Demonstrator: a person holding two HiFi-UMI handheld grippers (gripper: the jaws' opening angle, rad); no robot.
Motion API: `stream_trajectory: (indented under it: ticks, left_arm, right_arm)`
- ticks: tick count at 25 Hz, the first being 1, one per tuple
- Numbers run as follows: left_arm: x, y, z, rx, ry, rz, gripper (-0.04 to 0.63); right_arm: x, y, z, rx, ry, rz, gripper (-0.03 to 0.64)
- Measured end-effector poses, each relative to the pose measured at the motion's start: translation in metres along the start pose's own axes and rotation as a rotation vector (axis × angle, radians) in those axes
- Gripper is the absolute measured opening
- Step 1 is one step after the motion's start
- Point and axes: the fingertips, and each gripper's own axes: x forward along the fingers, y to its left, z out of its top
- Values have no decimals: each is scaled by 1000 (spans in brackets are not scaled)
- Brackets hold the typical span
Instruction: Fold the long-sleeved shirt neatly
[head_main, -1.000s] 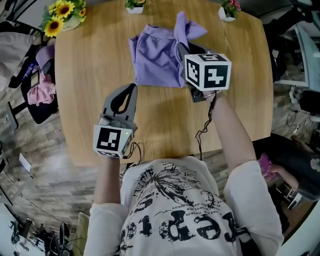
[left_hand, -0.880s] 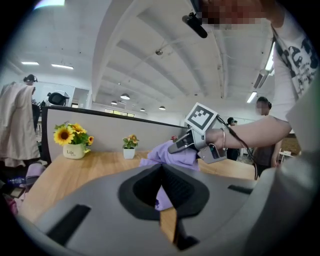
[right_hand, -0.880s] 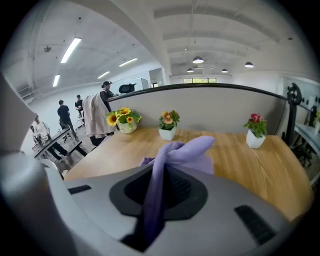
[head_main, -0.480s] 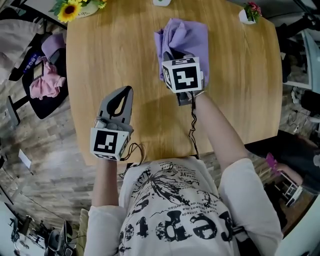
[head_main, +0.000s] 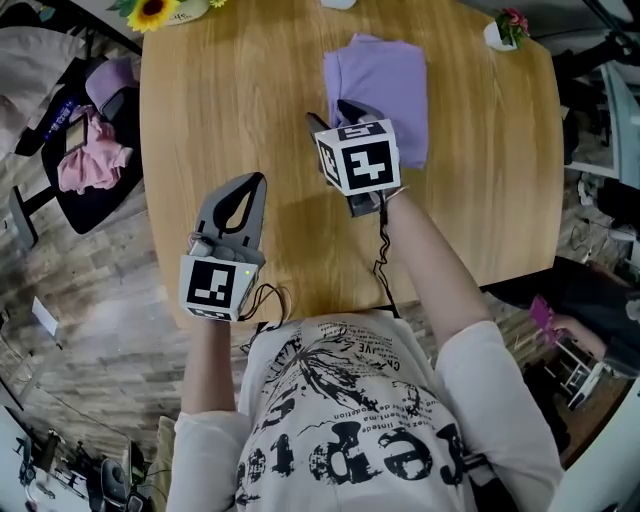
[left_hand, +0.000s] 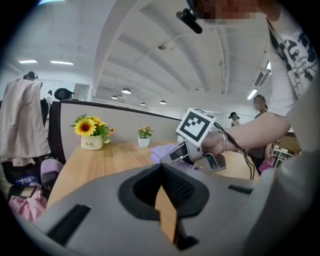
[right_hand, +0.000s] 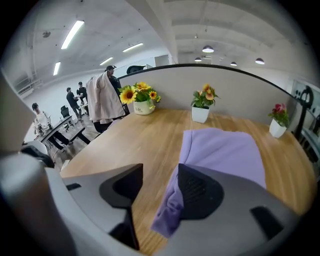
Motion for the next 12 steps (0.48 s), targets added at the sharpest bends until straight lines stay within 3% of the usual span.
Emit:
stream_trajectory:
  ticks: [8, 12]
  left_arm:
    - [6, -15, 20, 39, -29, -7, 3]
    - [14, -36, 46, 79, -60, -26, 3]
  right_arm:
    - [-56, -24, 23, 27, -186, -26, 193]
    - [-92, -58, 26, 36, -281, -76, 88]
